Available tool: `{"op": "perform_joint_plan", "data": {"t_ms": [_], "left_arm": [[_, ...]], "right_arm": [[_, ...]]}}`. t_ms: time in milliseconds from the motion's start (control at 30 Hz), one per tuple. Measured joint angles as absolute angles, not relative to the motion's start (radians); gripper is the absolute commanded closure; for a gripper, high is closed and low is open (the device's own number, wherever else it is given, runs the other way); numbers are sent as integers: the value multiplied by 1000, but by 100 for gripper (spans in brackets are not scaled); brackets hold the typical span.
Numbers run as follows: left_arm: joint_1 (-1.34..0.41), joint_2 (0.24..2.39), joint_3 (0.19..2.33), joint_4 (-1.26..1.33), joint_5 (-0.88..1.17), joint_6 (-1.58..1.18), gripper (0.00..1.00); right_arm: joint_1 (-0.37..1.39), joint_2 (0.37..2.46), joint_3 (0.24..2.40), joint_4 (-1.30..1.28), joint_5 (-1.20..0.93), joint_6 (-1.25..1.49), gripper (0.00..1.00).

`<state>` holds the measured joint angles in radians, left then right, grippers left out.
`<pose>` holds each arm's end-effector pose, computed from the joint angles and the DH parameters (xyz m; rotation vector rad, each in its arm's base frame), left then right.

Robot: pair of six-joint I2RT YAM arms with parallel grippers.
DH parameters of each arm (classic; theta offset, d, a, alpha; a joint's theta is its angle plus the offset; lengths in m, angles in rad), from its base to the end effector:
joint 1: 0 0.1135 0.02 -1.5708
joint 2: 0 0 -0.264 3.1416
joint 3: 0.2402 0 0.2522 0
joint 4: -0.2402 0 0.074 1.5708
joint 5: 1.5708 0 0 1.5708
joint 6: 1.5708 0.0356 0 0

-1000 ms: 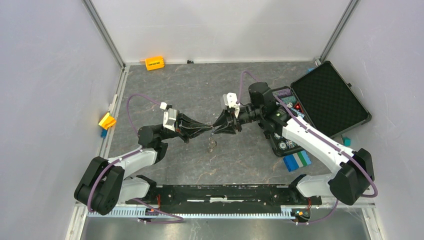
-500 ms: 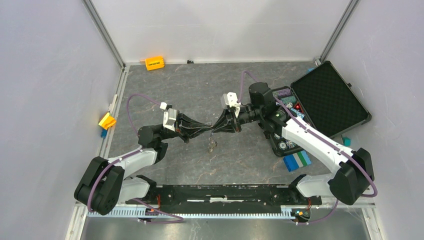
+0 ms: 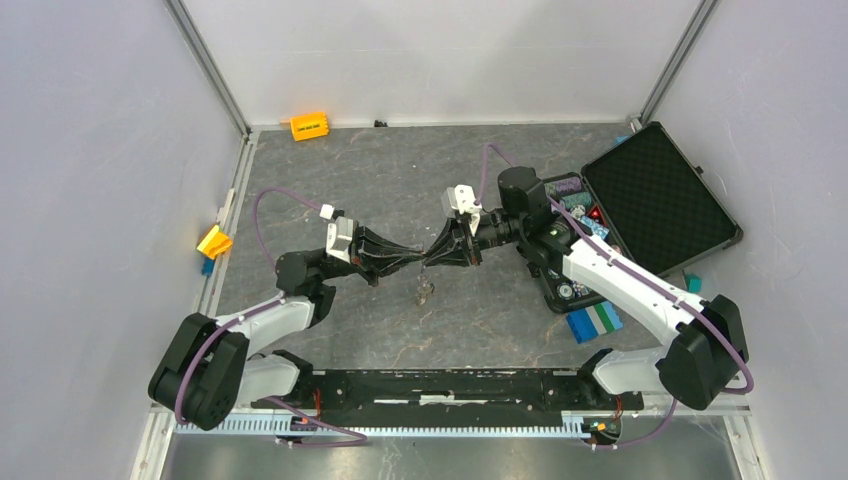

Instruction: Put the keys on the keyring

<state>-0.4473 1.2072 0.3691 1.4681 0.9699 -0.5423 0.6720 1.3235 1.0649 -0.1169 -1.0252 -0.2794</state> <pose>0.1772 -0.1176 0.2737 0.9205 0.9768 -1.3026 0.2108 0.2066 0.3309 -1.4540 1.2993 1.2468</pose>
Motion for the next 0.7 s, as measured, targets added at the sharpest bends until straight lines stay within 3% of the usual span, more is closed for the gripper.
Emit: {"op": "perform_joint_plan", "data": {"t_ms": [433, 700], "left_arm": [[-447, 1207, 369, 1468, 970, -542, 98], [-447, 1207, 369, 1468, 969, -542, 98]], "right_arm": [[672, 1324, 1049, -82, -1036, -247, 84], [672, 1324, 1049, -77, -1035, -247, 100]]}}
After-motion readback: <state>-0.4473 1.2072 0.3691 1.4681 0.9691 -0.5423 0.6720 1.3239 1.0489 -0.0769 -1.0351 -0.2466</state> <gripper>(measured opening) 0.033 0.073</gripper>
